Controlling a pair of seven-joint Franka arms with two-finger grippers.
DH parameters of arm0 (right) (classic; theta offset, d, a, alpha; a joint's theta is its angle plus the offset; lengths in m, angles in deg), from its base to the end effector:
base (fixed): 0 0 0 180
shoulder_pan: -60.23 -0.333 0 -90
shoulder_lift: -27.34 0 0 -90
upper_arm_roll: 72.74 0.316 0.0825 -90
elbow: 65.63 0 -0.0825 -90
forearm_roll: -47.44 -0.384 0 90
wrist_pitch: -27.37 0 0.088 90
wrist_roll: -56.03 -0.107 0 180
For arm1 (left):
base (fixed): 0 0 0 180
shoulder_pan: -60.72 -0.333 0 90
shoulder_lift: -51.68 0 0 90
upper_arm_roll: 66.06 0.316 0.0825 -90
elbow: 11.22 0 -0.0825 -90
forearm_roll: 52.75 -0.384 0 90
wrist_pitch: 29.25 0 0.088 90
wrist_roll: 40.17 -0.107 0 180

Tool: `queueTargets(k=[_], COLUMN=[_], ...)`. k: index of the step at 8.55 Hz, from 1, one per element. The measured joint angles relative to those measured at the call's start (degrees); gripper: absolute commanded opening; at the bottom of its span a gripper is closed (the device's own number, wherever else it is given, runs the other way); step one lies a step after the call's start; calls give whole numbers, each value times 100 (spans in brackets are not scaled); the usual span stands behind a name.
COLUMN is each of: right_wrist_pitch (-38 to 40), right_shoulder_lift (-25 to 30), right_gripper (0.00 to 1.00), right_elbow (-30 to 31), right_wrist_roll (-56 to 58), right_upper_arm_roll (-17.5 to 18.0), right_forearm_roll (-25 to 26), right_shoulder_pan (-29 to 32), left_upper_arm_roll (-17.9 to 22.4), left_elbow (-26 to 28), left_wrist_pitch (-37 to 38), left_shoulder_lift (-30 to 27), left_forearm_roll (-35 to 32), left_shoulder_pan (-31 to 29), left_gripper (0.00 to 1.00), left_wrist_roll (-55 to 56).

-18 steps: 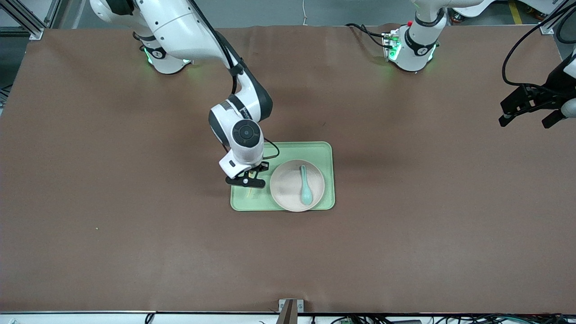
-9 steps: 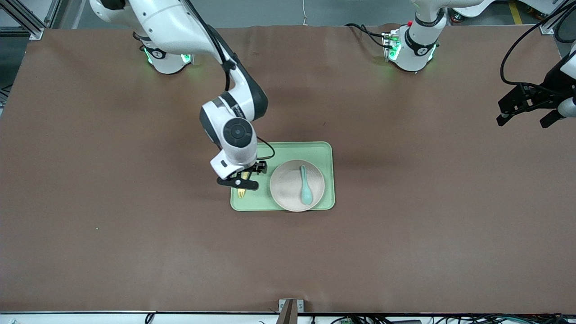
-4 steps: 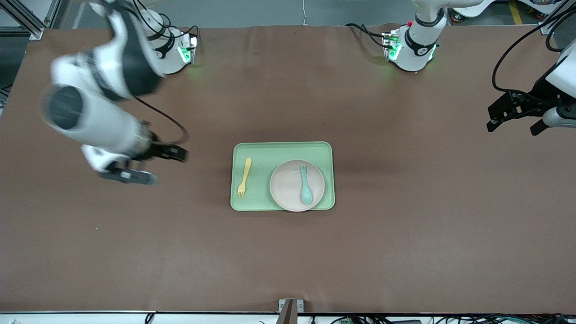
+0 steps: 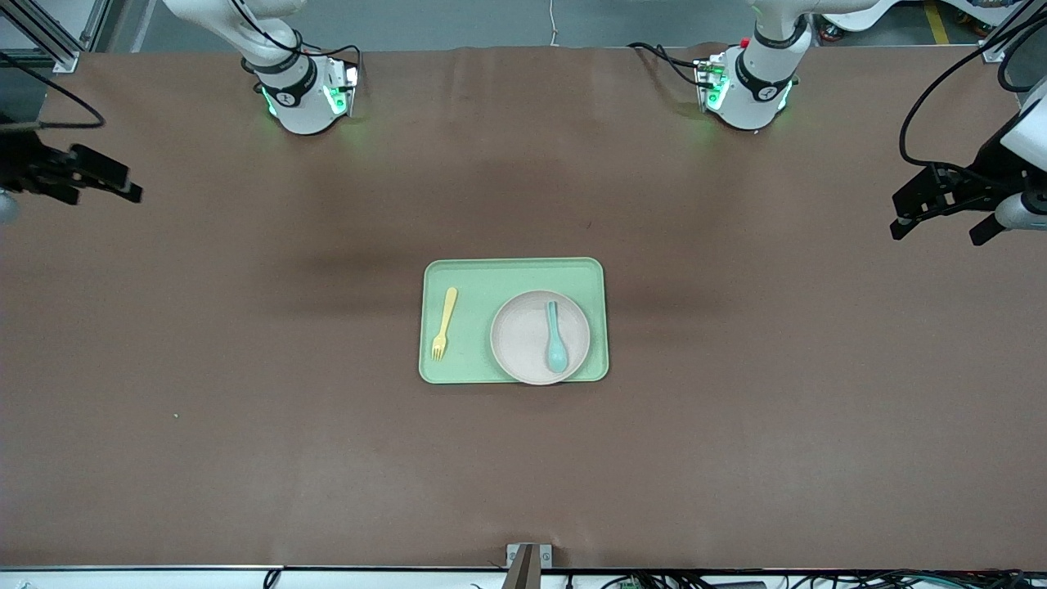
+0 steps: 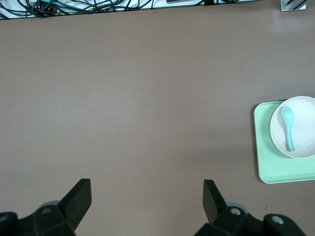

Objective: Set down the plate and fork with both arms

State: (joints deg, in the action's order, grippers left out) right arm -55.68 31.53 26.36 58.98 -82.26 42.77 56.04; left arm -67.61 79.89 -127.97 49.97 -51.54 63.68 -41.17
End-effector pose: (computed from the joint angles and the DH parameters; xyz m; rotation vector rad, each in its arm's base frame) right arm 0.5172 -0.0422 0.6374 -3.0398 0.0519 0.1170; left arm 0.5584 -0.0463 0.6465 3.1027 -0.1471 0.2521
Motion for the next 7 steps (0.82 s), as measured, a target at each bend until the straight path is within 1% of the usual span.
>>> queueTargets(k=[1,6,7], right_wrist_pitch=[58,187,203], right_shoulder_lift=[42,43,42], right_gripper=[99,99,99], right_elbow=[-27,-330,-329], right_wrist_roll=[3,4,4], right_upper_arm_roll=[35,161,277], right_forearm_roll=[138,450,459], right_shoulder_pan=[-1,-8,100], left_upper_arm_roll=[-1,-1,-1], left_elbow=[-3,-14,-16], left_wrist_pitch=[0,0,0], left_shoulder_lift=[0,0,0], left_forearm_roll=[0,0,0], left_shoulder_pan=[1,1,-1], left_gripper=[100,100,100], left_wrist_roll=[0,0,0])
